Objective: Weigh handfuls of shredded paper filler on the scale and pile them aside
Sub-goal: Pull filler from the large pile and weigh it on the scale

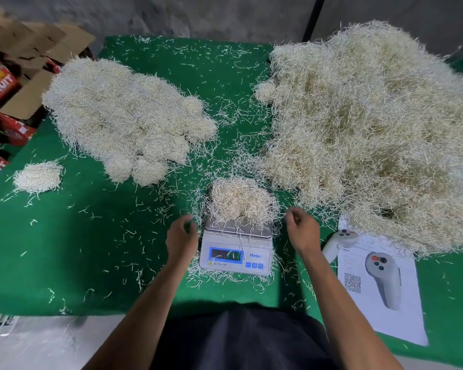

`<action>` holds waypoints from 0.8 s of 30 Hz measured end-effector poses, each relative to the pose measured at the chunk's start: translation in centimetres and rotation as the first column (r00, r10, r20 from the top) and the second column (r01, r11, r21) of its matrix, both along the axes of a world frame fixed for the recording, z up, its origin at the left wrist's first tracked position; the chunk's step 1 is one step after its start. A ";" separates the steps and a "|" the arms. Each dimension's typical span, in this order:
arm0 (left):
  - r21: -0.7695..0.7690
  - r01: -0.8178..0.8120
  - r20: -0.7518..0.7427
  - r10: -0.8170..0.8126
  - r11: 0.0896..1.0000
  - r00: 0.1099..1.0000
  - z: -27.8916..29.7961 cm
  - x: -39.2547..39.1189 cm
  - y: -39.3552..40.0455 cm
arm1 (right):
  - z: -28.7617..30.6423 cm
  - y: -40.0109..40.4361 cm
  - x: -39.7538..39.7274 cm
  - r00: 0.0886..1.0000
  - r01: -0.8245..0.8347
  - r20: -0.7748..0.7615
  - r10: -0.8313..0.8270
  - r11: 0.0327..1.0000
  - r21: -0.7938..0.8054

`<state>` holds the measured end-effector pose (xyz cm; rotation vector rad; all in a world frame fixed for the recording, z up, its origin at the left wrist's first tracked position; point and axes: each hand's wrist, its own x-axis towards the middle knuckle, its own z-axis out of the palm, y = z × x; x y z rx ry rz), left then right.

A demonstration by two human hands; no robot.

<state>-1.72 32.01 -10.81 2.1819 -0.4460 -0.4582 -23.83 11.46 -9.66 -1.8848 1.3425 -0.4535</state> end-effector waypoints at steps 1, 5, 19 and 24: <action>-0.074 -0.011 0.028 0.013 0.997 1.000 1.2 0.1 -1.2 | 1.1 0.0 0.9 0.997 0.001 0.083 -0.002 1.000 0.011; -0.297 0.077 -0.042 -0.094 0.952 0.995 5.5 -0.4 -6.1 | 4.1 1.0 5.1 0.958 -0.117 0.281 0.054 0.970 0.212; -0.298 -0.205 -0.704 -0.070 0.932 0.707 9.0 -2.0 -10.8 | 8.5 -1.1 10.1 0.923 -0.197 0.384 0.034 0.897 0.396; -0.334 -0.253 -0.679 -0.045 0.908 0.732 10.9 -1.3 -12.9 | 8.8 -2.7 14.1 0.938 -0.011 0.318 -0.136 0.908 0.419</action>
